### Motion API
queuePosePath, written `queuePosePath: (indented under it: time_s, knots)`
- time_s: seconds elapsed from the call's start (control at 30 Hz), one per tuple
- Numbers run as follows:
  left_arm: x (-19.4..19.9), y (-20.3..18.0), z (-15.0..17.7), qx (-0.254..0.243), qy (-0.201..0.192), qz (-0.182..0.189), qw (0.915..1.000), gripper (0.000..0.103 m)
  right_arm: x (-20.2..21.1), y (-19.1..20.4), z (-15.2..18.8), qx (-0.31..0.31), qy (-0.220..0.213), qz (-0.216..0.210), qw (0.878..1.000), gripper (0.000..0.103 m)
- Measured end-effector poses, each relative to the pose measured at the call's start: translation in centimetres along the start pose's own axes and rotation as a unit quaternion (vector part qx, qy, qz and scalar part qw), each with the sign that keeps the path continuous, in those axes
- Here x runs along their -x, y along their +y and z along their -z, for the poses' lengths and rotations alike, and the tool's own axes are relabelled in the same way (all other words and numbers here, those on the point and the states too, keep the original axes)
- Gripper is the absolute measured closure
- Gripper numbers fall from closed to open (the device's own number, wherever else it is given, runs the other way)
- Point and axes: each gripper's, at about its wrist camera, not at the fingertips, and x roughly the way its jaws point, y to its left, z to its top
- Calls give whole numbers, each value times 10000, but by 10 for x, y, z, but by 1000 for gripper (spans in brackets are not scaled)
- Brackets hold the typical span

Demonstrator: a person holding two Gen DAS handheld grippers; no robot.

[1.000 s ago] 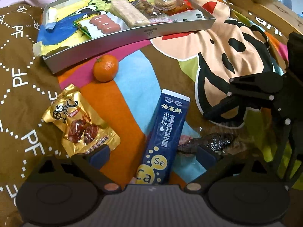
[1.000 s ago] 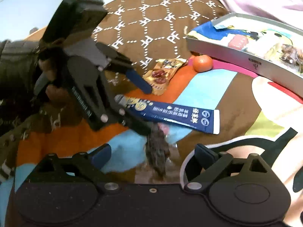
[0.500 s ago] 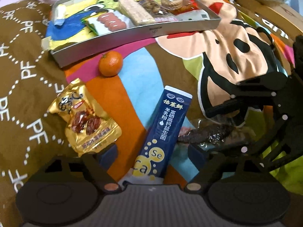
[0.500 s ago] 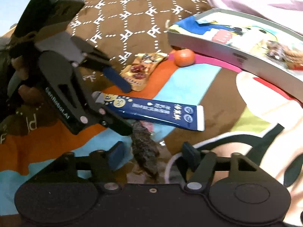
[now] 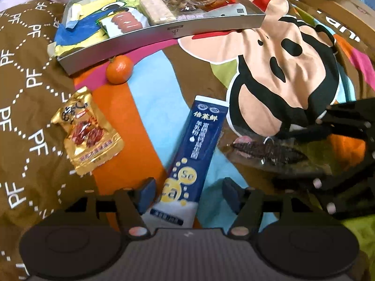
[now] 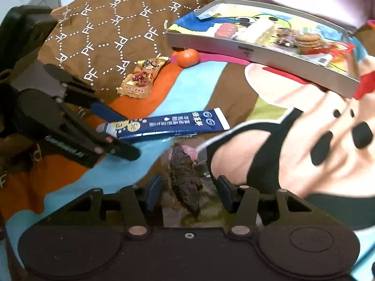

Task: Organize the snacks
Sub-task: 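Lift the blue stick and dried fish pack off the bedspread with both tools, then carry the blue stick and dried fish pack toward the tray with both tools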

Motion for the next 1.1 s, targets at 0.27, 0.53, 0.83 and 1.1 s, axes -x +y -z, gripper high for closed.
queuePosePath:
  time_s: [0.27, 0.53, 0.83, 1.1]
  knots:
    - [-16, -3, -18, -289, 154, 10, 9995, 38, -6, 2, 5, 0, 58, 100, 9999, 37]
    - [-12, -10, -20, -73, 355, -59, 9993, 67, -8, 5, 3, 17, 43, 153, 9999, 50]
    - [3, -26, -5, 595, 321, -649, 9956, 71, 8, 15, 9, 430, -44, 509, 9978, 53]
    - [17, -44, 13, 811, 67, -1083, 9908, 72, 9, 36, 22, 1584, -276, 1401, 9770, 55]
